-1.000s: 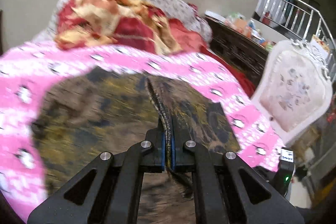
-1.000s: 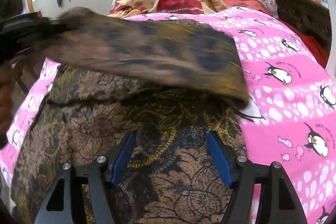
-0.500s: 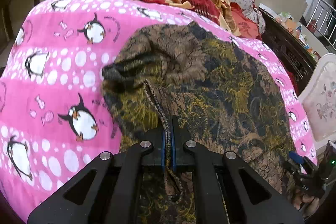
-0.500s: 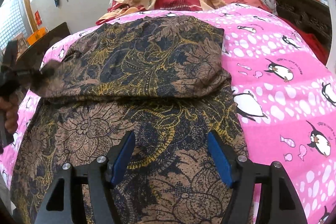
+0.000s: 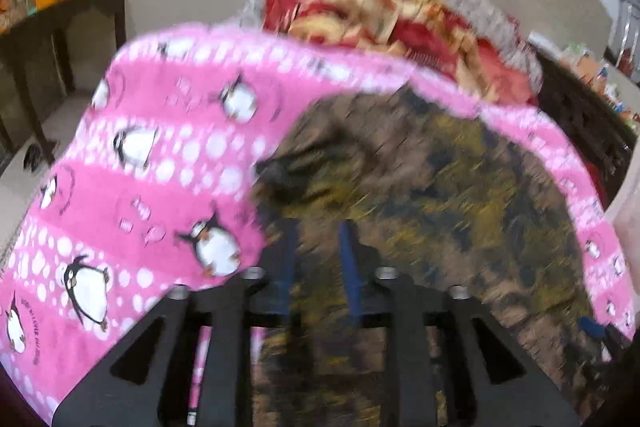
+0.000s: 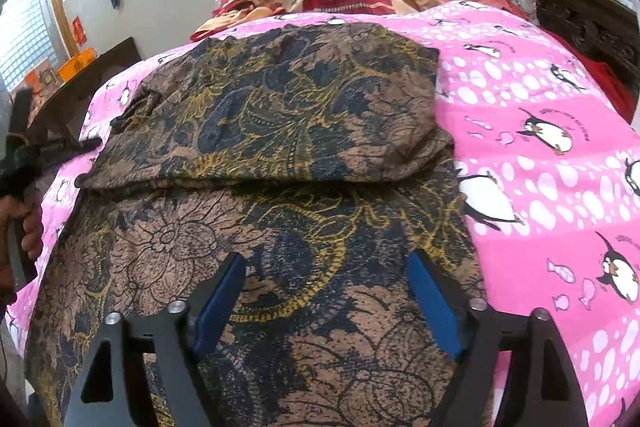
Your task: Fold small clothes
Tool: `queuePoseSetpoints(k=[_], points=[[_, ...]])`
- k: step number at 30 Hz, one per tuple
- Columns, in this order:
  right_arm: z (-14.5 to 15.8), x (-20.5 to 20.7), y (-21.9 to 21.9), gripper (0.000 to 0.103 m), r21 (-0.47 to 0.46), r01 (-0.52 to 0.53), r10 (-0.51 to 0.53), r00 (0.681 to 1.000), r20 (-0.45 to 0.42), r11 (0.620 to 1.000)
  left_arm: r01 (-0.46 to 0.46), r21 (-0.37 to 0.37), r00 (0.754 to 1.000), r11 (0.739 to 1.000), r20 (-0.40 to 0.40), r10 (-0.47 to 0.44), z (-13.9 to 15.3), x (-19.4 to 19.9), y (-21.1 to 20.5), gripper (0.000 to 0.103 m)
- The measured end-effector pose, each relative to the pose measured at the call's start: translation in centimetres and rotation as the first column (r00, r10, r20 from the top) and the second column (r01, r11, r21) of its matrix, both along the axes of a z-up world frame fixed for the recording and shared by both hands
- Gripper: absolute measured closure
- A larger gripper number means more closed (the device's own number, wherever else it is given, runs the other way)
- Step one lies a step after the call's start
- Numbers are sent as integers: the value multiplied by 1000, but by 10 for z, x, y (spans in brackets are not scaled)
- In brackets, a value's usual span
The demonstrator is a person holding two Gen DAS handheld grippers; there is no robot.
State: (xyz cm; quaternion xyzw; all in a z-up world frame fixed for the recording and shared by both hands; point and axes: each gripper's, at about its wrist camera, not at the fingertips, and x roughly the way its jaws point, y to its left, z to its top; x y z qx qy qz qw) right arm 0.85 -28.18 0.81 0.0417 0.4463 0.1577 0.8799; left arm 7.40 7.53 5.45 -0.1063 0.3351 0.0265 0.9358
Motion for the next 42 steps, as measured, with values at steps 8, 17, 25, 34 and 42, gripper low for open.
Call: queuePoseSetpoints(k=[8, 17, 25, 34, 42], points=[[12, 5, -11, 63, 58, 25, -25, 1000, 2, 998, 89, 45, 989, 995, -121, -83, -58, 20, -29, 62], [32, 87, -13, 72, -38, 0, 0, 1000, 16, 999, 53, 105, 993, 993, -109, -42, -56, 19, -36, 62], [44, 111, -12, 72, -151, -21, 12, 998, -61, 988, 41, 41, 994, 998, -99, -37, -56, 20, -28, 62], [14, 170, 14, 71, -110, -42, 39, 999, -31, 993, 39, -3, 995, 999, -89, -39, -54, 21, -23, 62], [54, 161, 40, 71, -185, 53, -53, 999, 2, 981, 34, -16, 996, 999, -83, -36, -54, 22, -22, 62]])
